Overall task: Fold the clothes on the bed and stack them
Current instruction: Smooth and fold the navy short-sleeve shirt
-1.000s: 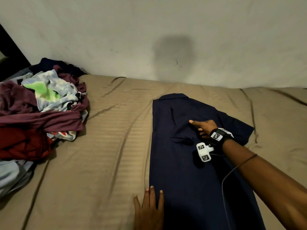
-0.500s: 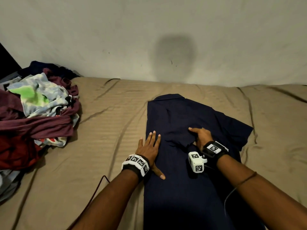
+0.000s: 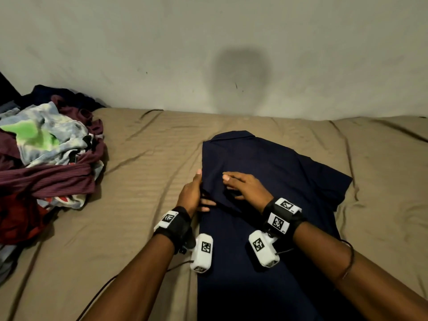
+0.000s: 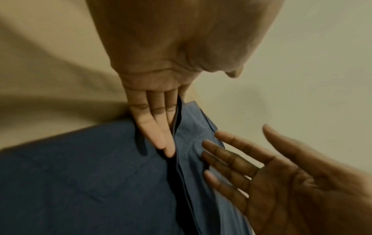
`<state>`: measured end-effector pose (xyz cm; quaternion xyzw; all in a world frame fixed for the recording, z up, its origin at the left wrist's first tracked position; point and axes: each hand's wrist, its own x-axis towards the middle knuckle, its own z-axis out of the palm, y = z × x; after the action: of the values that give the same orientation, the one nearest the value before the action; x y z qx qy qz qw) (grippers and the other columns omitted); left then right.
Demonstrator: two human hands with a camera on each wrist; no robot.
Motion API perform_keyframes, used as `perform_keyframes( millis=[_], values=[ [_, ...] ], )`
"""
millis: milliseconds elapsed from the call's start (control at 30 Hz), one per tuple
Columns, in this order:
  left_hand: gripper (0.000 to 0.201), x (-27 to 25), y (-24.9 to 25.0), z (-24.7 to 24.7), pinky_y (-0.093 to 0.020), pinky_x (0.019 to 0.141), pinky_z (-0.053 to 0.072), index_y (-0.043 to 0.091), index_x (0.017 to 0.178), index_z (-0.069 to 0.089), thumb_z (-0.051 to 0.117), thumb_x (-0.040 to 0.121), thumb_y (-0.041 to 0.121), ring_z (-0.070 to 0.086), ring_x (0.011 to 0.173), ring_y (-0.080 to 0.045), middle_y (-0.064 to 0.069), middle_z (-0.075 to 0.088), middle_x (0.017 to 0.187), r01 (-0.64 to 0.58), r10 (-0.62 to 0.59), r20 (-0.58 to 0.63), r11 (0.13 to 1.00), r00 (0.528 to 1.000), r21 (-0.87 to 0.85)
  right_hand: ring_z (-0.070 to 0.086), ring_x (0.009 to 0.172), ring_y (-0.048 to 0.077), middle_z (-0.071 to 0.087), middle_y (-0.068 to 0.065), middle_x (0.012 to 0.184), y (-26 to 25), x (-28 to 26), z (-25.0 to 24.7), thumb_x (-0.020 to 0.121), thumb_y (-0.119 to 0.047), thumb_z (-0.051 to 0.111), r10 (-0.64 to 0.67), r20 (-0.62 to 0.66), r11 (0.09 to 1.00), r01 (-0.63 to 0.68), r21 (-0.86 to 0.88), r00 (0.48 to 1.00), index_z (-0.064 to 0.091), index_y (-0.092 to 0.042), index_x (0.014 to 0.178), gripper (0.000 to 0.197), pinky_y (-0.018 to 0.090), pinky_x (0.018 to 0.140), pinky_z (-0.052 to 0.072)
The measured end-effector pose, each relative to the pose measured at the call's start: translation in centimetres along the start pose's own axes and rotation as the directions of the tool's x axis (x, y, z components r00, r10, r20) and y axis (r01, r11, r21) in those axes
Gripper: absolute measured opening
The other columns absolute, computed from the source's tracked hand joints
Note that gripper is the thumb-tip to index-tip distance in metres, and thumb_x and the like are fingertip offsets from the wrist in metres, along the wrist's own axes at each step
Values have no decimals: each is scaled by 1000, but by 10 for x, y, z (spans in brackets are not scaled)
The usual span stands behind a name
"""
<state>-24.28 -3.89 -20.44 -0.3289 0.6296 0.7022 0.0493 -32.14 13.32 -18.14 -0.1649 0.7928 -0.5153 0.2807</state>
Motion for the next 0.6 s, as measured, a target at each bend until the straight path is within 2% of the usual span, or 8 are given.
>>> perform_keyframes(
  millis=[67, 100, 167, 267, 367, 467, 533, 600],
  values=[
    [59, 1, -1, 3, -34, 59, 59, 17, 112, 66, 46, 95, 70, 76, 79, -32, -14, 74, 102, 99, -97, 60, 994, 993, -35, 56, 130, 13, 64, -3, 136, 6, 5, -2, 100, -37, 59, -56, -36, 979, 48, -198, 998, 67, -25, 131, 34, 22, 105, 42],
    [56, 4, -5, 5, -34, 56, 60, 10, 112, 64, 57, 94, 63, 76, 74, -31, -14, 74, 97, 97, -97, 37, 995, 995, -19, 48, 138, 14, 58, 0, 144, 9, 8, -3, 102, -30, 57, -91, -33, 939, 75, -336, 995, 62, -21, 138, 37, 19, 108, 35],
    [42, 10, -12, 7, -31, 46, 57, 1, 113, 57, 70, 95, 37, 74, 61, -28, -17, 71, 84, 68, -69, -38, 998, 997, -6, 22, 152, 16, 32, 4, 163, 19, 11, -2, 104, -29, 51, -95, 51, 823, 107, -558, 994, 40, -16, 154, 53, 24, 119, 20],
    [19, 19, -22, 8, -28, 40, 53, 4, 102, 54, 66, 99, 18, 72, 54, -27, -18, 69, 69, 49, -49, -98, 999, 994, 5, -10, 155, 18, -11, 5, 168, 44, 3, 14, 103, -57, 35, -4, 169, 584, 140, -800, 986, 1, -11, 161, 81, 37, 126, 2],
    [17, 19, -21, 8, -31, 44, 55, 7, 90, 57, 66, 98, 18, 74, 59, -32, -16, 71, 64, 20, -6, -155, 996, 988, 89, -23, 152, 18, -26, 6, 165, 62, -6, 23, 86, -78, 4, 20, 202, 413, 176, -894, 979, -15, -11, 159, 100, 39, 126, -6],
    [26, 21, -23, 8, -35, 49, 59, 3, 87, 60, 65, 98, 26, 74, 58, -31, -15, 73, 63, 3, 30, -177, 983, 984, 182, -25, 152, 19, -30, 5, 163, 55, -2, 24, 76, -86, -5, 102, 201, 479, 129, -868, 974, -17, -11, 158, 112, 40, 126, -7],
    [36, 26, -24, 7, -43, 59, 62, 5, 85, 62, 67, 90, 40, 73, 57, -31, -12, 73, 64, 7, 43, -201, 970, 979, 243, -26, 151, 21, -31, 7, 162, 39, 4, 27, 86, -84, 7, 192, 190, 573, 47, -818, 963, -15, -8, 158, 107, 40, 125, -8],
    [41, 31, -26, 4, -44, 70, 62, 10, 84, 64, 65, 81, 52, 74, 67, -31, -10, 75, 72, 19, 88, -251, 919, 964, 394, -26, 151, 24, -31, 10, 161, 25, 15, 28, 96, -73, 20, 136, 212, 536, 108, -837, 968, -15, -5, 157, 98, 41, 125, -9]
  ],
)
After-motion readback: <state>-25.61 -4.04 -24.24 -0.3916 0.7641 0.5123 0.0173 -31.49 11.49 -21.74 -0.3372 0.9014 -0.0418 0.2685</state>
